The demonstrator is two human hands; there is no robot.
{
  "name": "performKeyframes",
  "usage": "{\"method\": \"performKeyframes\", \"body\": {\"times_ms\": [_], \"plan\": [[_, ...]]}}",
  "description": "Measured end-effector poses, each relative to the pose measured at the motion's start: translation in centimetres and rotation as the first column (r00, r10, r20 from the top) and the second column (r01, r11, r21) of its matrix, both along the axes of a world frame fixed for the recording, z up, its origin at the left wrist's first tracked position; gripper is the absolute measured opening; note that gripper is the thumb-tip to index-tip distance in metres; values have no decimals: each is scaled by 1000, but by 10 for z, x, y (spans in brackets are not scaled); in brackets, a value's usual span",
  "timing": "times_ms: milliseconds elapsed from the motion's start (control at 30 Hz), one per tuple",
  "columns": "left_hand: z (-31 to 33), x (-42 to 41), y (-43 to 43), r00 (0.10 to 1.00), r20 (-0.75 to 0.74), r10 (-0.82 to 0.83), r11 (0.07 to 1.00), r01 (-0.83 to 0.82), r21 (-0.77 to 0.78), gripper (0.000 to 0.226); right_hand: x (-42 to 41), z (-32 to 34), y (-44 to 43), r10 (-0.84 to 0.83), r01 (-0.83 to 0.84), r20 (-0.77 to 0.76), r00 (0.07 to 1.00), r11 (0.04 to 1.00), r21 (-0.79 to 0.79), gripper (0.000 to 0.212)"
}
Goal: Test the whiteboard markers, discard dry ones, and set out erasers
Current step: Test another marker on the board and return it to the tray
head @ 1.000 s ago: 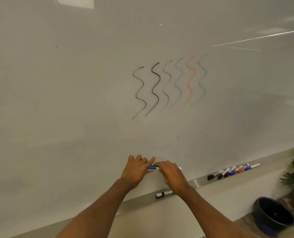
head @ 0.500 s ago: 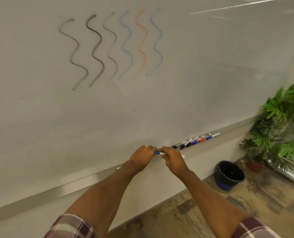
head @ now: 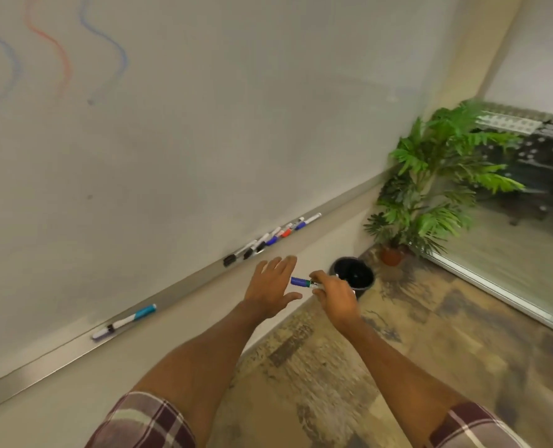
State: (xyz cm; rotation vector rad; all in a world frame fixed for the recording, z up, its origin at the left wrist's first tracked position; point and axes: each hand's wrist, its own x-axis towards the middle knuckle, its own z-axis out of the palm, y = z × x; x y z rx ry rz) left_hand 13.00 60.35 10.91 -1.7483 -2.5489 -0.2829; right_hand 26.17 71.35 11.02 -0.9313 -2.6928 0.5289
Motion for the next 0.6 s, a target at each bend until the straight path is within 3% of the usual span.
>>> {"method": "performKeyframes", "body": {"times_ms": [200,433,600], "plan": [[-15,19,87,994,-58,-92,992,87,-90,81,40,7,58,-172,170,29,985,984,57,36],[-31,19,187,978,-41,-203,974,198,-106,78,50,-2,131,-265,264,3,964,961,81,38],[-37,3,266,969,-27,-247,965,243,-95,77,35,-13,201,-315,305,79,946,945,121,47]]}}
